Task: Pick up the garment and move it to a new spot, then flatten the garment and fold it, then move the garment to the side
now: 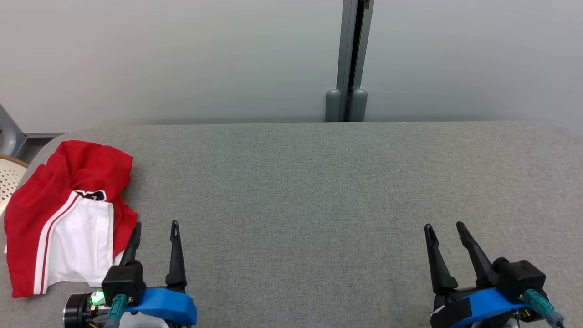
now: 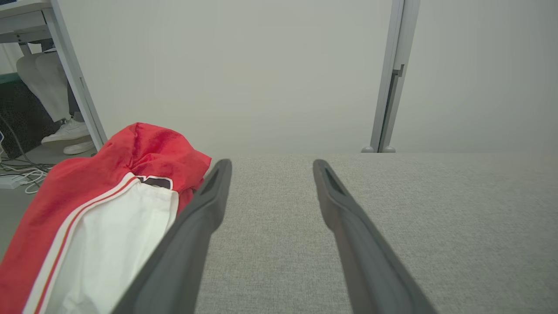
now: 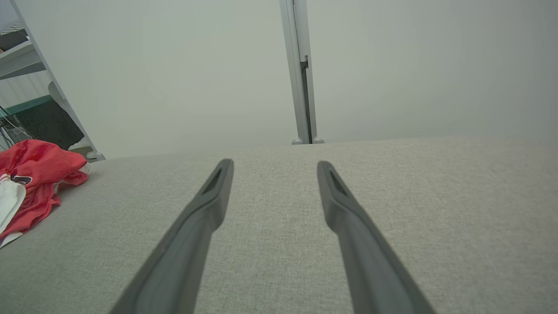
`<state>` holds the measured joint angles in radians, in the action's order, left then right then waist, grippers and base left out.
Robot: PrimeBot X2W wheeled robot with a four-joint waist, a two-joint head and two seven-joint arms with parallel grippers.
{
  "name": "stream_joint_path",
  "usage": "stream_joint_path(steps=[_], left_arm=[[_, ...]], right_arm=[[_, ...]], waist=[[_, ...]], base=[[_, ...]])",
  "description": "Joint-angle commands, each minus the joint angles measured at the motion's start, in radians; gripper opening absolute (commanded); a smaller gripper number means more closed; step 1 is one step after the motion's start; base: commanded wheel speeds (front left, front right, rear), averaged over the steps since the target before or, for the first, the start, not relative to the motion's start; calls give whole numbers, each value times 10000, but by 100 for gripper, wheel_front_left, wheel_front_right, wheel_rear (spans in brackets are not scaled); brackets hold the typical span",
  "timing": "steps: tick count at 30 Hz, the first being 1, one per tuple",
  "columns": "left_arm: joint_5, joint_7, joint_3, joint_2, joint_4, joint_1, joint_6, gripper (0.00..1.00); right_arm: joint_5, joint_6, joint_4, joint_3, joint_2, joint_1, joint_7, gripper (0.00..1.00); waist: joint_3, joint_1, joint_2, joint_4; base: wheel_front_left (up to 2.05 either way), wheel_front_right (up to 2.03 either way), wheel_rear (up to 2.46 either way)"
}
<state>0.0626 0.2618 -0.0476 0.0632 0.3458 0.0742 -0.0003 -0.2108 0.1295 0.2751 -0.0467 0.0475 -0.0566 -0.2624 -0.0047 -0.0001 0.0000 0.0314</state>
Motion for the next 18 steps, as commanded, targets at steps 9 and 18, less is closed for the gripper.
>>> stream_joint_path(steps=[9,18], left_arm=[[141,49,-4,33,116,188,94,100],[93,49,6,85,3,148,139,100]], right_arm=[[-102,22,132,44,49,-96,-38,100],[-146,22,113,23,49,-71,-38,100]], waist=[[36,1,0,13],[40,1,0,107]], base=[[0,0,0],[0,0,0]])
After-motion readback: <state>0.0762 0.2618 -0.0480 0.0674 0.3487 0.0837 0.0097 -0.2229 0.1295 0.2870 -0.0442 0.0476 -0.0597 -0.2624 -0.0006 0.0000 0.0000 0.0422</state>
